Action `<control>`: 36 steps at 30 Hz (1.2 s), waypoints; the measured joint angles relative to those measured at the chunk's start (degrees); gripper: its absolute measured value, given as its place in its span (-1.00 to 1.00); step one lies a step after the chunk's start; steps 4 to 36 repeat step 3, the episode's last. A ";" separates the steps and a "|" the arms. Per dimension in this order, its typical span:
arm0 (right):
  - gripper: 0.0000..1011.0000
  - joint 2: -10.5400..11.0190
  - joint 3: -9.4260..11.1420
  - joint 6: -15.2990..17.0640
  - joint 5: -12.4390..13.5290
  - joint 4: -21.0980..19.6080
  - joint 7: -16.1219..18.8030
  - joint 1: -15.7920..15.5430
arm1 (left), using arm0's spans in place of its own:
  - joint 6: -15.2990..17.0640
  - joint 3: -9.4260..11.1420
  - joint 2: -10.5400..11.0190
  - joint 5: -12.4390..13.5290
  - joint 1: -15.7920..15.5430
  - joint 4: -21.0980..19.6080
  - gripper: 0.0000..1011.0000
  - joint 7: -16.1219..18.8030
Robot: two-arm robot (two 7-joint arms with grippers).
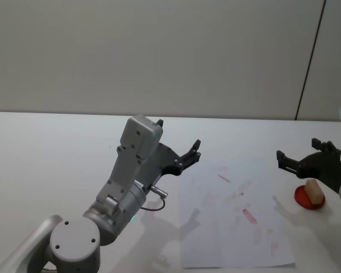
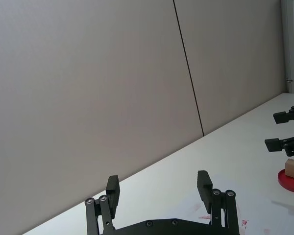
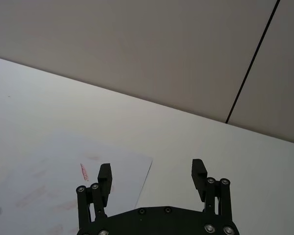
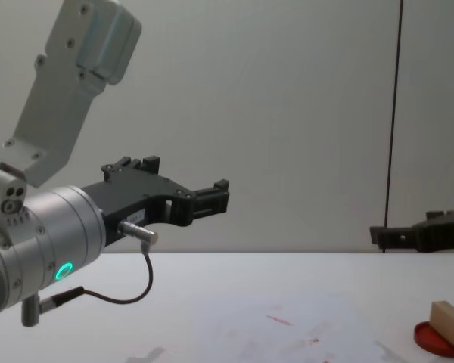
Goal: Use the one hand to pick up the stamp and affix it onto the A4 paper.
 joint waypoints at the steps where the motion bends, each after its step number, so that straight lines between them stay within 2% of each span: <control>1: 0.98 0.02 -0.02 -0.26 -0.06 -0.07 0.09 -0.04 | 0.00 0.00 0.00 0.00 0.00 0.00 0.98 0.00; 3: 0.98 0.07 -0.08 -1.05 -0.20 -0.25 0.30 -0.16 | 0.00 0.00 0.00 0.00 0.00 0.00 0.98 0.00; 36: 0.98 0.07 -0.08 -1.05 -0.20 -0.25 0.30 -0.16 | 0.00 0.00 0.00 0.00 0.00 0.00 0.98 0.00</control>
